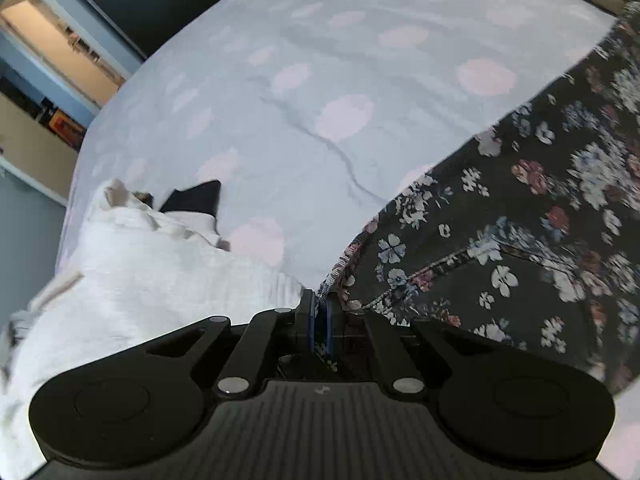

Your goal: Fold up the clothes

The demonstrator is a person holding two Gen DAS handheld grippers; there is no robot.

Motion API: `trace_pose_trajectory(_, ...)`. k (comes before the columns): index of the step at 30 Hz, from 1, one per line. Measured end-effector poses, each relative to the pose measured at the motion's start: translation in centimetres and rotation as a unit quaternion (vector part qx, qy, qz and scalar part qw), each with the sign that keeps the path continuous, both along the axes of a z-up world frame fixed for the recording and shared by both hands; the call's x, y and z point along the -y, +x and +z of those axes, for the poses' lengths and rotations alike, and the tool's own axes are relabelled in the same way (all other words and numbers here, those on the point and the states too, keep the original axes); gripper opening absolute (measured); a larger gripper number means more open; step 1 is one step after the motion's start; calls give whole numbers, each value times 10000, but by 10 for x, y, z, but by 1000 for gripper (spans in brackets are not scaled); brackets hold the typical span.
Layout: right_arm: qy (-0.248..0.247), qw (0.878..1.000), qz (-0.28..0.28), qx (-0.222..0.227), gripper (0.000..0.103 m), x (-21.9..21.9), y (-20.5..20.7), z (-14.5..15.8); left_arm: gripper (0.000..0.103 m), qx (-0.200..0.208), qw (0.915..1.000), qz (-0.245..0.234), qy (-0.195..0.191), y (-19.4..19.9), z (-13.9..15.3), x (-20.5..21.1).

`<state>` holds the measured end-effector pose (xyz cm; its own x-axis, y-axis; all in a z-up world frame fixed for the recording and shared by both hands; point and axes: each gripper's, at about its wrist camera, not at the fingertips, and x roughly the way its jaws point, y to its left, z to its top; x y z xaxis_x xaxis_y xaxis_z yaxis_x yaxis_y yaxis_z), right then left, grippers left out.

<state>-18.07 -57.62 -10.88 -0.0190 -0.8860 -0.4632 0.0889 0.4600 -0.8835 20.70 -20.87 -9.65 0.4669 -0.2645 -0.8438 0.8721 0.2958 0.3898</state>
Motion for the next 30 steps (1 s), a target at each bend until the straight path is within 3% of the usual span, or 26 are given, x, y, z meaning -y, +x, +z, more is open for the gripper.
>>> trace_pose_trajectory(3, -13, 9999, -91, 86, 6, 6, 8, -5, 10, -6, 9999, 109, -84, 4, -11, 0)
trace_pose_trajectory(5, -7, 9997, -178, 193, 22, 9, 10, -5, 15, 10, 9993, 194, -333, 4, -8, -6)
trace_pose_trajectory(6, 0, 9994, -230, 263, 32, 10, 10, -3, 22, -6, 9985, 265, -477, 5, -5, -8)
trace_pose_trajectory(8, 79, 9983, -319, 471, 35, 13, 7, 5, 34, 7, 9965, 374, -752, 2, 7, -18)
trace_pose_trajectory(10, 238, 9949, -488, 851, 44, 23, 2, 20, 44, 50, 9939, 453, -1009, -3, 20, -31)
trace_pose_trajectory(12, 429, 9852, -784, 1461, 51, 25, -13, 40, 45, 93, 9905, 531, -1265, -8, 33, -43)
trace_pose_trajectory(15, 734, 9555, -1325, 2533, 54, 29, -41, 74, 46, 110, 9875, 577, -1460, -19, 49, -60)
trace_pose_trajectory(19, 1190, 8845, -2154, 3964, 49, 38, -90, 95, 46, 72, 9895, 545, -1336, -43, 55, -78)
trace_pose_trajectory(21, 1356, 8450, -2532, 4510, 39, 38, -111, 85, 46, 42, 9907, 536, -1251, -55, 53, -85)
trace_pose_trajectory(24, 1590, 7760, -3069, 5275, 35, 37, -142, 70, 46, -5, 9919, 604, -1114, -60, 41, -88)
trace_pose_trajectory(28, 1868, 6699, -3700, 6160, 35, 36, -182, 50, 46, -116, 9920, 907, -874, -61, 24, -91)
trace_pose_trajectory(30, 1997, 6421, -3810, 6345, 35, 37, -188, 38, 46, -114, 9916, 1003, -808, -62, 20, -94)
